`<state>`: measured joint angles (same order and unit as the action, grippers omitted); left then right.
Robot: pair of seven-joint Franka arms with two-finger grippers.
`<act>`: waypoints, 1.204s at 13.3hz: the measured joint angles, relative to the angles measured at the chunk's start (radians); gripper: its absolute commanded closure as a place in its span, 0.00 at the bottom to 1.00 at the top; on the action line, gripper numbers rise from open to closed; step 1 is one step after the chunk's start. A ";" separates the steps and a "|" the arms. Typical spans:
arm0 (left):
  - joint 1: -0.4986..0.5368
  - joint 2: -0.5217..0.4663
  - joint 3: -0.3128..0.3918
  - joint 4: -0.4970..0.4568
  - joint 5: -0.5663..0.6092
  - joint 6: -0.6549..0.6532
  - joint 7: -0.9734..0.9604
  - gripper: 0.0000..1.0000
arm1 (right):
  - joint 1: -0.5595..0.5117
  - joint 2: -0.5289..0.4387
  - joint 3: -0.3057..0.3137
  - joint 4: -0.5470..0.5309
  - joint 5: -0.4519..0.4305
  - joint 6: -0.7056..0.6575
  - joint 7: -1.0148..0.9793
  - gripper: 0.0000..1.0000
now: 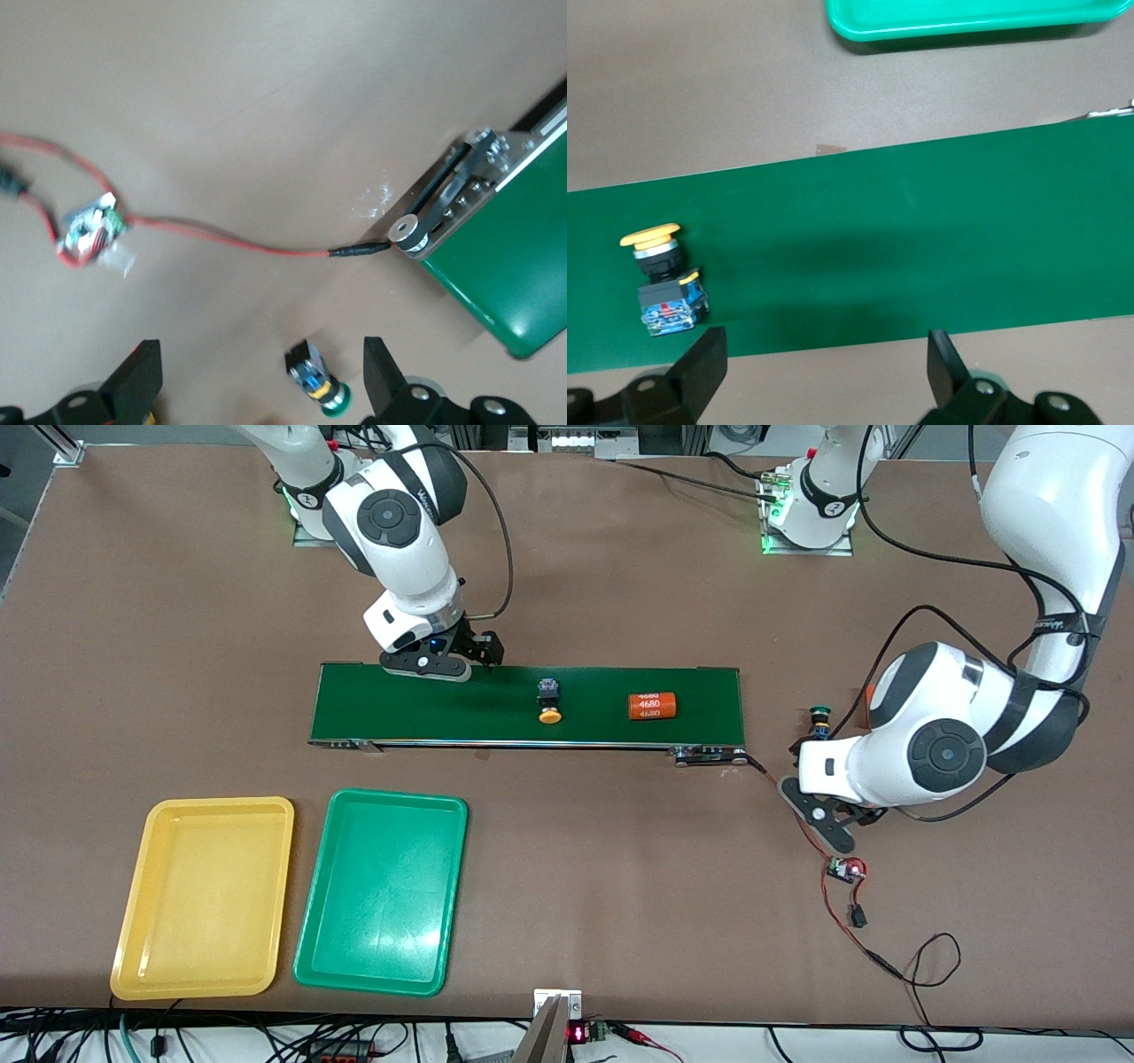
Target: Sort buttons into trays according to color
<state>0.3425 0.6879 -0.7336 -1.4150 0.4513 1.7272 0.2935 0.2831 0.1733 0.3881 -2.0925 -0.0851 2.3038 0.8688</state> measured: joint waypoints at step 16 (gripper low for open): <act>0.052 0.108 0.173 0.061 0.083 -0.072 -0.385 0.00 | 0.063 0.089 -0.001 0.029 -0.105 0.021 0.126 0.00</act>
<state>0.3942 0.7959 -0.5603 -1.3544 0.5343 1.6557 -0.0918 0.3463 0.2627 0.3876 -2.0631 -0.1899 2.3248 0.9950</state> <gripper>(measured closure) 0.000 0.000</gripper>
